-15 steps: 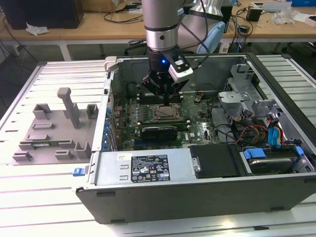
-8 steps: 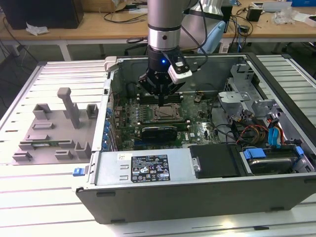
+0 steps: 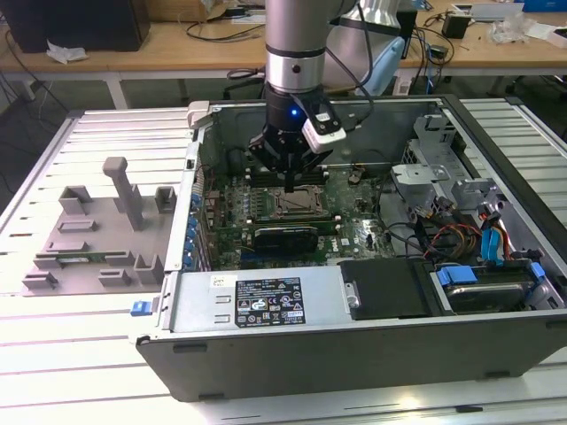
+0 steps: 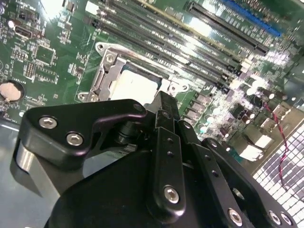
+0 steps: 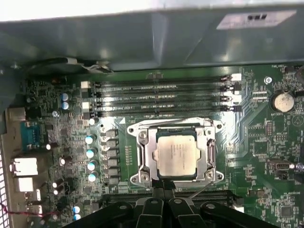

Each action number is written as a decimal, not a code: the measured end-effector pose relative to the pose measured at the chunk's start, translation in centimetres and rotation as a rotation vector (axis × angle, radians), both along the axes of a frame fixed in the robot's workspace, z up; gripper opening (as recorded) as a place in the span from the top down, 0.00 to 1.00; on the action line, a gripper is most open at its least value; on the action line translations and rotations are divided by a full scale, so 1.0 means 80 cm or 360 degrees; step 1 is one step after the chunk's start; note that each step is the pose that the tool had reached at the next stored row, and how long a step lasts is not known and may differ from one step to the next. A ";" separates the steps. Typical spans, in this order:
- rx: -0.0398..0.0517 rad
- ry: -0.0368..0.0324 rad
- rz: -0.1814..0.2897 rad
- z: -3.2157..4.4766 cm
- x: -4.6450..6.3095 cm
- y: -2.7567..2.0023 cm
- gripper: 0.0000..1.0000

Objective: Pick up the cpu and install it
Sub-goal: 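Install the second cpu locking lever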

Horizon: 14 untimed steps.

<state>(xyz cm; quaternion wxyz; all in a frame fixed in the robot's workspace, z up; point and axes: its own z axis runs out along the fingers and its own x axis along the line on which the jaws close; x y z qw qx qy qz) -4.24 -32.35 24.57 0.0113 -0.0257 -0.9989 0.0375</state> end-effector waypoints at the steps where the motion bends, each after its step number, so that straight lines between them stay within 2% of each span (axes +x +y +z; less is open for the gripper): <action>1: 0.0000 0.0000 0.0001 0.0000 0.000 -0.0016 0.89; 3: 0.0000 0.0002 0.0003 0.0000 0.003 -0.0051 0.89; 6: 0.0000 0.0012 0.0004 -0.0001 0.009 -0.0075 0.89; 10: 0.0000 0.0035 0.0004 0.0000 0.023 -0.0125 0.89; 12: 0.0000 0.0044 0.0004 -0.0001 0.029 -0.0192 0.89; 14: 0.0000 0.0045 0.0004 -0.0001 0.030 -0.0233 0.89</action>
